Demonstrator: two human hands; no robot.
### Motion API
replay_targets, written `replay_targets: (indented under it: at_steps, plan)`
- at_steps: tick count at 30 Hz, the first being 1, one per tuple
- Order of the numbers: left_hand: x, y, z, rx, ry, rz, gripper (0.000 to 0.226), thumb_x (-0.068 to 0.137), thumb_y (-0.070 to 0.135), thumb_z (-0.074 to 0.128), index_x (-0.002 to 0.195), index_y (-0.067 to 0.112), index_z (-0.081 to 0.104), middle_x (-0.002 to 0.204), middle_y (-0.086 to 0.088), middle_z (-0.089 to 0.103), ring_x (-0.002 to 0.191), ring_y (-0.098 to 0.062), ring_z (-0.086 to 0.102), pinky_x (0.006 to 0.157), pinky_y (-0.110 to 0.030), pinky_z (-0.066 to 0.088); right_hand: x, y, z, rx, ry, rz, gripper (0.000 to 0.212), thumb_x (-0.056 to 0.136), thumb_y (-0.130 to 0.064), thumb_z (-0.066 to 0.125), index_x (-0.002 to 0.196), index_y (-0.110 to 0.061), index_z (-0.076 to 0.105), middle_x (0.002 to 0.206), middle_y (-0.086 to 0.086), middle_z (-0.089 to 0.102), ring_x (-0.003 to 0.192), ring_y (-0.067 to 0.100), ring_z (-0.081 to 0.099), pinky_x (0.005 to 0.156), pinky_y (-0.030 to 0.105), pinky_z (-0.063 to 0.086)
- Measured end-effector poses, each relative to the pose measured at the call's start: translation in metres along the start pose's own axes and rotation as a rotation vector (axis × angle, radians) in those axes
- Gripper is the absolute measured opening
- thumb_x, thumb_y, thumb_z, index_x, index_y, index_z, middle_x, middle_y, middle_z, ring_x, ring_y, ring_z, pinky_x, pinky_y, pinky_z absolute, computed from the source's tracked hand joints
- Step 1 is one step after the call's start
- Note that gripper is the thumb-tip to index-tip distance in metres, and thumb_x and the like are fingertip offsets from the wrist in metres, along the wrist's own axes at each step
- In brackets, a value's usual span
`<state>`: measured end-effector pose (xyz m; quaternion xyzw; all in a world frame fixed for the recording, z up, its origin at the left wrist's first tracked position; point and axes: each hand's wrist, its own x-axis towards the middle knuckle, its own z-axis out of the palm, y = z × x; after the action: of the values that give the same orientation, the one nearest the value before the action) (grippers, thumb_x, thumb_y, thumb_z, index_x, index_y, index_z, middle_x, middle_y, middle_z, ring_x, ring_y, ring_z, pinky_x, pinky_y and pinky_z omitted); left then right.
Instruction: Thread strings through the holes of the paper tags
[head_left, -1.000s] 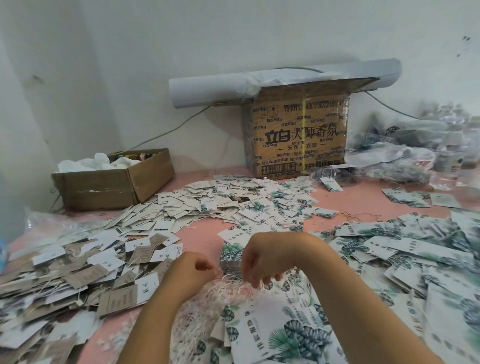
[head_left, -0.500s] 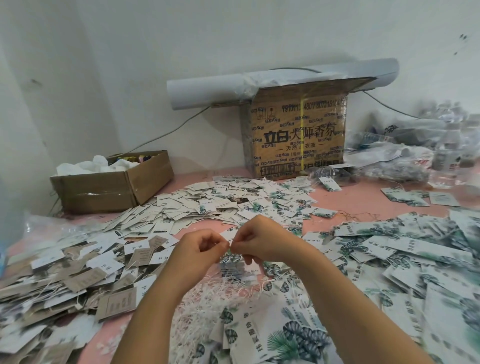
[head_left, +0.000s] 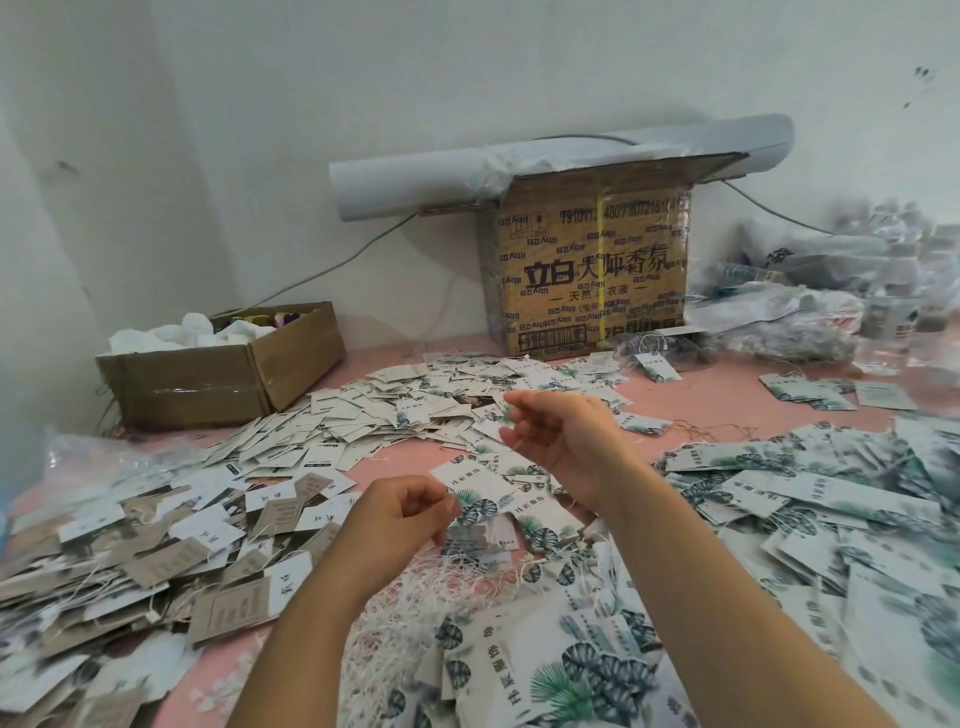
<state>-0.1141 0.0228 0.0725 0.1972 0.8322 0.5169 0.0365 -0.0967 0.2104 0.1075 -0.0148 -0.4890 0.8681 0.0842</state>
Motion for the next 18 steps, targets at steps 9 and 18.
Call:
replay_targets:
  at_steps: [9,18]
  plan:
    - [0.002,-0.014,0.012,0.136,0.038,0.011,0.01,0.09,0.021,0.062,0.087,0.031,0.065,0.09,0.014,0.065,0.064,0.0,0.053,0.059,-0.018,0.038,0.016,0.042,-0.013,-1.528,0.145,-0.068,0.038,0.09,-0.041,0.055,0.099,-0.005,0.061,0.123,0.012,0.054,0.08,0.021,0.06,0.072,0.032,0.05]
    - [0.003,-0.027,0.019,0.271,-0.05,0.04,0.028,0.091,0.026,0.059,0.114,0.04,0.05,0.117,0.022,0.052,0.095,-0.018,0.059,0.078,-0.024,0.042,0.02,0.063,-0.017,-1.62,0.088,0.051,0.05,0.083,-0.052,0.06,0.06,-0.014,0.038,0.076,0.006,0.051,0.052,0.013,0.039,0.045,0.024,0.031]
